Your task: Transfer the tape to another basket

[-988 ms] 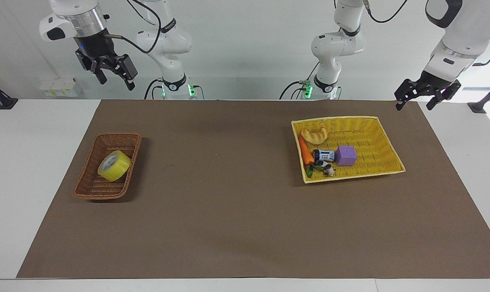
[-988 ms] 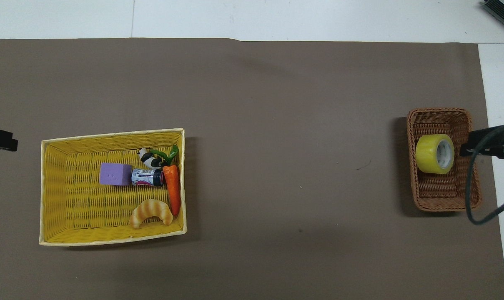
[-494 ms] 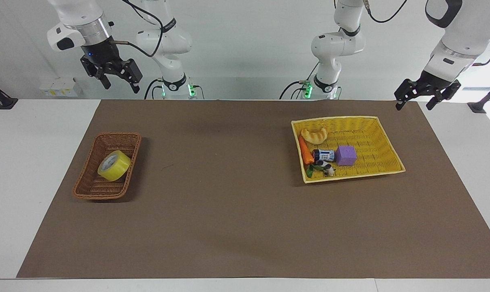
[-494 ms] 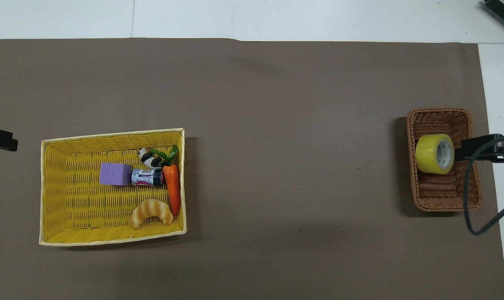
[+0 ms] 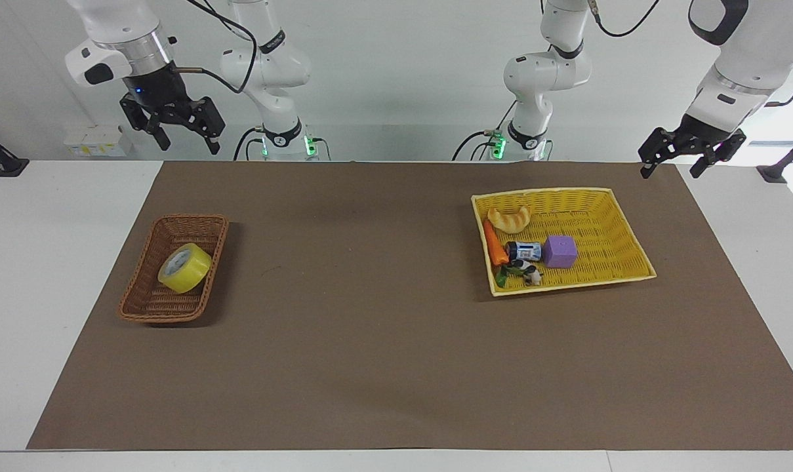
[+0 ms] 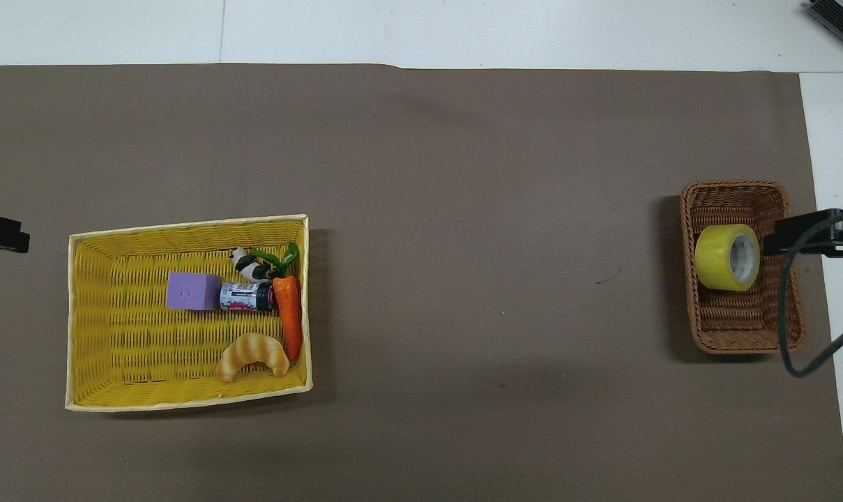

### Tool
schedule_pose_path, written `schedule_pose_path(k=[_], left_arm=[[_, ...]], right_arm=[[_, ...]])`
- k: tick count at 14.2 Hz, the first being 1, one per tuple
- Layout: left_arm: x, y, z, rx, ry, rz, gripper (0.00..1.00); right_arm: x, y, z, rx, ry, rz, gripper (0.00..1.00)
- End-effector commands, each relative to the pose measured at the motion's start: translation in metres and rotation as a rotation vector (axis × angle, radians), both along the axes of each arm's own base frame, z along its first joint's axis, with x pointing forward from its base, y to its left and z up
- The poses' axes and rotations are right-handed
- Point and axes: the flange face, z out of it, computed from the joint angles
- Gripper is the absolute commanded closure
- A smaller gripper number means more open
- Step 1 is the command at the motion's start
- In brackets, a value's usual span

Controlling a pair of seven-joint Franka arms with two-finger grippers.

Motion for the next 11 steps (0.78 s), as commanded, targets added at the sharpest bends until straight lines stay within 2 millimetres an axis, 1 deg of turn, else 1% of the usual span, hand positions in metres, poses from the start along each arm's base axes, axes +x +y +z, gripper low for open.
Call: schedule_pose_path(k=[1, 3, 4, 11], left_arm=[[-0.0066, 0.001, 0.0007, 0.018, -0.008, 0.003, 0.0], [-0.0066, 0.001, 0.0007, 0.018, -0.008, 0.003, 0.0], [-0.0066, 0.001, 0.0007, 0.018, -0.008, 0.003, 0.0], [-0.0066, 0.001, 0.0007, 0.018, -0.008, 0.003, 0.0]], right_arm=[[-0.0008, -0.0042, 0.0008, -0.011, -0.003, 0.04, 0.0], [-0.0081, -0.0072, -0.006, -0.022, 0.011, 0.079, 0.0], [-0.0098, -0.0077, -0.0055, -0.026, 0.009, 0.081, 0.0], [-0.0093, -0.0058, -0.0068, -0.024, 0.004, 0.084, 0.0]])
